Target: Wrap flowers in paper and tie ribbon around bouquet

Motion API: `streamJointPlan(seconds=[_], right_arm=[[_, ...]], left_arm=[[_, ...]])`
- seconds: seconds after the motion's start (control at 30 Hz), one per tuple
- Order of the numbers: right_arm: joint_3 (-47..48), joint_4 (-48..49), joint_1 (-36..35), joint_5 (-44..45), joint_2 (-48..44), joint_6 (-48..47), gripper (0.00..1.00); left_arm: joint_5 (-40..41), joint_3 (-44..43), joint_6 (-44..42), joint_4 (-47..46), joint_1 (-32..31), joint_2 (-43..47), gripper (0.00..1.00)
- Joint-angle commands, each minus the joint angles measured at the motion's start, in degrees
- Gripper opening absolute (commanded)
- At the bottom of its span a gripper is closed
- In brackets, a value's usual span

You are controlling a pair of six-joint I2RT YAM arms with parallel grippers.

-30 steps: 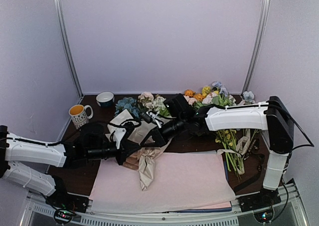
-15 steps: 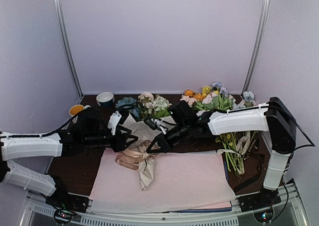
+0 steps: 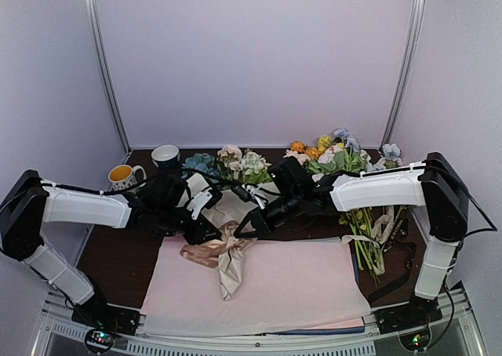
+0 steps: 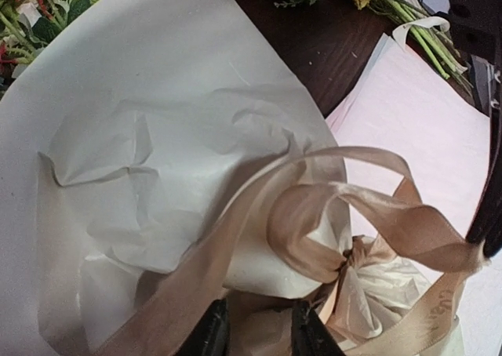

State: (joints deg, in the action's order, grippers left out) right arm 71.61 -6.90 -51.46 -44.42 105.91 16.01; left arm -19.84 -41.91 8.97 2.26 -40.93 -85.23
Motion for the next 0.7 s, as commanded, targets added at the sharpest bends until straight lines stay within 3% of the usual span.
streamJointPlan(seconds=[0.0,0.2,0.47,0.5,0.6,0.67], right_arm=[[-0.92,1.23,0.22,0.65,-2.32,0.29,0.0],[-1.39,1.25,0.22,0.56,-2.55,0.36,0.0],[-0.78,0.43,0.15,0.7,-2.99,-0.1,0.0],[-0.8,0.41,0.21,0.66,-2.99,-0.1,0.0],[-0.93,0.38,0.24,0.76,-3.07,-0.01,0.0],[-1.31,0.31,0.24,1.16,-3.31,-0.09,0.0]], left_arm=[[1.19,-3.84,-1.72,-1.08,-0.03,-1.47,0.28],[3.83,-4.38,-3.08,-0.66,-0.03,-2.93,0.25],[3.93,-6.87,-6.04,1.53,-0.04,-7.64,0.29],[4.12,-7.54,-6.16,1.86,-0.03,-8.38,0.27],[4.71,-8.08,-5.56,1.4,-0.04,-8.26,0.07],[4.88,-6.74,-4.77,-0.35,-0.07,-5.83,0.01]])
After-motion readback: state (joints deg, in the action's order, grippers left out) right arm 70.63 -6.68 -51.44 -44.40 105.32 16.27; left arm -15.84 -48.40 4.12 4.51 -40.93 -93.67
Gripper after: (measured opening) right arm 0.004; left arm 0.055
